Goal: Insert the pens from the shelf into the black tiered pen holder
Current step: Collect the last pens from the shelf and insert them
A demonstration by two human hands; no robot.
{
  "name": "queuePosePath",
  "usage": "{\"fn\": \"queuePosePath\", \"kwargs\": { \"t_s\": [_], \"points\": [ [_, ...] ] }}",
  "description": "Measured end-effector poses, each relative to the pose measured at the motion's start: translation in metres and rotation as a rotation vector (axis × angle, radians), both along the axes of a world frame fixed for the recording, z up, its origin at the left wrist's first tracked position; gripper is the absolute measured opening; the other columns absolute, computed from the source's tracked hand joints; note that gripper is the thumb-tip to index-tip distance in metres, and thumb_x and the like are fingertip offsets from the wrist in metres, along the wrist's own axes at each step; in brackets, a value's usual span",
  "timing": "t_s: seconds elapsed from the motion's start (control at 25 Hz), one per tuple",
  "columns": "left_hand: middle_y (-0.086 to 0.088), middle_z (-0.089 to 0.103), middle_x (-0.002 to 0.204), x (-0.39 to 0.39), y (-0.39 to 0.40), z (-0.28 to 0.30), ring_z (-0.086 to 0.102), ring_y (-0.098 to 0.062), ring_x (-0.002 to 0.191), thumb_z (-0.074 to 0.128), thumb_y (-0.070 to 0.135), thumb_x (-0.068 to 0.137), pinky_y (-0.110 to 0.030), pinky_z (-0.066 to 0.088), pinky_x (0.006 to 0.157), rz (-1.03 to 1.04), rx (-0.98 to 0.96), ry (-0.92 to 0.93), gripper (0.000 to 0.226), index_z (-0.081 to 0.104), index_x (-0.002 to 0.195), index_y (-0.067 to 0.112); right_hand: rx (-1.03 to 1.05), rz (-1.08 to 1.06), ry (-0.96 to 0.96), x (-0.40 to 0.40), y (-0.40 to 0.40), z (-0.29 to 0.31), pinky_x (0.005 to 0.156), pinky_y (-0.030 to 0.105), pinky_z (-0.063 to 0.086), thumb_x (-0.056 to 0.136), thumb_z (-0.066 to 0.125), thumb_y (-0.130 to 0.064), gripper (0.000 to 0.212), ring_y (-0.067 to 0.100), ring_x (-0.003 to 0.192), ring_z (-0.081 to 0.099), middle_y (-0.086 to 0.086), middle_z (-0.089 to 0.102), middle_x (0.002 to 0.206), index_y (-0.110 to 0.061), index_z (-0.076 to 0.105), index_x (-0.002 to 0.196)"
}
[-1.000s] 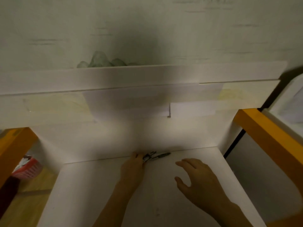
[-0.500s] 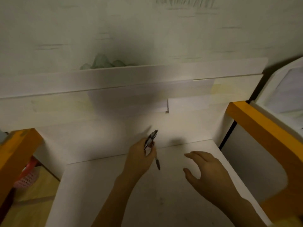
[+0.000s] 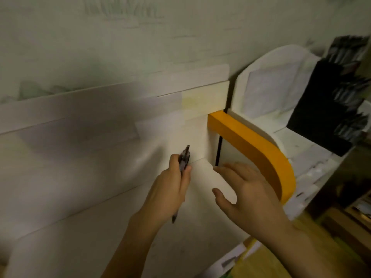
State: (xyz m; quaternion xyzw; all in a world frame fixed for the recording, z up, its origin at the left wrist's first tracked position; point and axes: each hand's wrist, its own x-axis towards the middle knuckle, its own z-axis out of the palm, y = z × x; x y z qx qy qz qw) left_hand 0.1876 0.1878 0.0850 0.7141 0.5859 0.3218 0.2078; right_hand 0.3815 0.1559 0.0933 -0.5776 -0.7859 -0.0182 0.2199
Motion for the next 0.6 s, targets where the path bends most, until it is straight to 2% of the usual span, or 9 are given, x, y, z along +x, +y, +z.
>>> {"fn": "queuePosePath", "kwargs": {
  "t_s": [0.12,0.2,0.28,0.36,0.52,0.6],
  "points": [
    [0.0,0.064,0.067,0.054,0.003,0.03,0.064,-0.011,0.049,0.031,0.045,0.099,-0.033,0.057,0.055,-0.037,0.021,0.032,0.024,0.034,0.114,0.026,0.121,-0.036,0.028,0.056,-0.006,0.021,0.096,0.038,0.047,0.085,0.056,-0.047,0.049,0.021,0.119,0.054,-0.001,0.059,0.127,-0.025,0.057,0.129],
    [0.001,0.064,0.072,0.097,0.006,0.047,0.062,-0.012,0.049,0.029,0.045,0.099,-0.032,0.057,0.055,-0.031,0.089,0.124,0.026,0.034,0.114,0.024,0.156,-0.063,0.015,0.103,-0.008,0.032,0.1,0.037,0.044,0.087,0.052,-0.048,0.05,0.02,0.122,0.051,-0.002,0.056,0.132,-0.026,0.054,0.132],
    [0.004,0.058,0.067,0.141,0.004,0.062,0.058,-0.011,0.049,0.027,0.047,0.097,-0.028,0.048,0.048,-0.026,0.202,0.215,0.032,0.037,0.116,0.024,0.179,-0.098,0.006,0.15,-0.008,0.038,0.104,0.037,0.04,0.089,0.048,-0.052,0.051,0.019,0.127,0.048,-0.004,0.054,0.137,-0.03,0.051,0.135],
    [0.008,0.05,0.061,0.201,0.002,0.071,0.052,-0.009,0.049,0.029,0.051,0.095,-0.019,0.035,0.045,-0.071,0.276,0.203,0.036,0.042,0.117,0.026,0.193,-0.142,0.014,0.209,-0.01,0.042,0.105,0.037,0.039,0.089,0.048,-0.053,0.051,0.017,0.128,0.048,-0.005,0.054,0.138,-0.031,0.05,0.135],
    [0.014,0.048,0.063,0.324,0.006,0.075,0.052,-0.007,0.054,0.037,0.051,0.094,-0.012,0.036,0.045,-0.162,0.203,0.161,0.03,0.048,0.108,0.026,0.19,-0.225,-0.007,0.327,-0.014,0.049,0.105,0.04,0.043,0.088,0.049,-0.053,0.051,0.018,0.128,0.048,-0.006,0.055,0.137,-0.031,0.051,0.135],
    [0.015,0.054,0.073,0.368,0.011,0.071,0.056,-0.007,0.061,0.042,0.048,0.096,-0.01,0.039,0.051,-0.202,0.15,0.182,0.027,0.047,0.112,0.027,0.177,-0.249,-0.031,0.371,-0.013,0.049,0.105,0.039,0.042,0.088,0.05,-0.052,0.05,0.017,0.128,0.048,-0.007,0.054,0.137,-0.032,0.05,0.135]
  ]
}}
